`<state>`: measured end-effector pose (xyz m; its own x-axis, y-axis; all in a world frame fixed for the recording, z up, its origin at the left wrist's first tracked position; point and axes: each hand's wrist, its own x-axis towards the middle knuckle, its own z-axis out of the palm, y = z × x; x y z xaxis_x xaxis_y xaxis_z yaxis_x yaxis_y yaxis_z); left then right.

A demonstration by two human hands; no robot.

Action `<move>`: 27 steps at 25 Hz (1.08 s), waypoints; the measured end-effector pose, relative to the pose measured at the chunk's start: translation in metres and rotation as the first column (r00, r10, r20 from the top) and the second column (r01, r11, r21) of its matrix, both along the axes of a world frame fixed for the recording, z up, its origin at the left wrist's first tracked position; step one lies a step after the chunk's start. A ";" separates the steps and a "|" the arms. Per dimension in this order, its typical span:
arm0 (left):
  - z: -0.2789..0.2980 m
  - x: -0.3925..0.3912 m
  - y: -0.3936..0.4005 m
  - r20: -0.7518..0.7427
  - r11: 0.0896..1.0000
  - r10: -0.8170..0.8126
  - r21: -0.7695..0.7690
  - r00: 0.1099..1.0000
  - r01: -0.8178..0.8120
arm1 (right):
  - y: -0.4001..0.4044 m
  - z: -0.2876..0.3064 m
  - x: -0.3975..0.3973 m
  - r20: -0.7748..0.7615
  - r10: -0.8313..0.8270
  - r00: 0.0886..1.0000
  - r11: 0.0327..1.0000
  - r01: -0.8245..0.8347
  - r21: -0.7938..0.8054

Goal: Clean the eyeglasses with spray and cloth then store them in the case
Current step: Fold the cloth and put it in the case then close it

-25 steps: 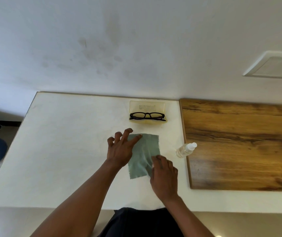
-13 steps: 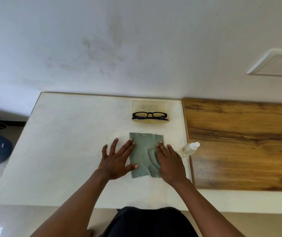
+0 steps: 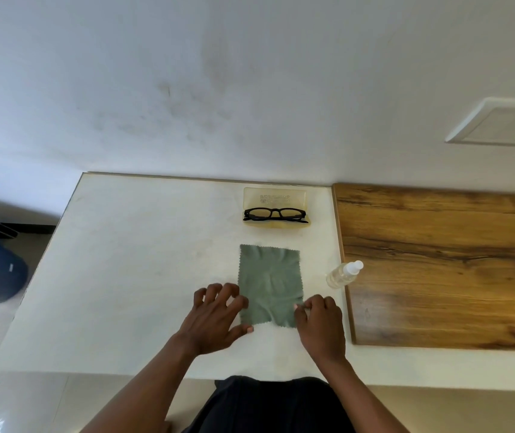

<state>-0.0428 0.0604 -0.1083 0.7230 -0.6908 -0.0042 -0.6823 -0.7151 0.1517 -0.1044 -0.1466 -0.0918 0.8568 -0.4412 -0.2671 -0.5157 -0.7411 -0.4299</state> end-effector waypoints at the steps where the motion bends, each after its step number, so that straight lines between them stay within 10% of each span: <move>1: 0.001 -0.002 0.000 0.003 1.000 -0.012 -0.002 1.000 0.012 | 0.001 0.000 -0.002 -0.033 -0.048 0.998 0.998 0.050 0.046; 15: 0.001 -0.014 -0.011 -0.014 0.993 0.015 -0.113 1.000 -0.017 | 0.002 0.005 0.000 -0.120 -0.226 0.967 0.931 0.251 0.265; 27: 0.017 -0.014 -0.015 -0.095 0.969 0.058 -0.236 0.994 -0.079 | -0.004 0.017 0.005 -0.221 -0.371 0.902 0.499 0.395 0.772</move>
<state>-0.0567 0.0455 -0.0908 0.7726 -0.6285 0.0903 -0.6101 -0.6954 0.3797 -0.0990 -0.1511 -0.0746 0.6456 -0.3287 -0.6893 -0.6819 0.1582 -0.7141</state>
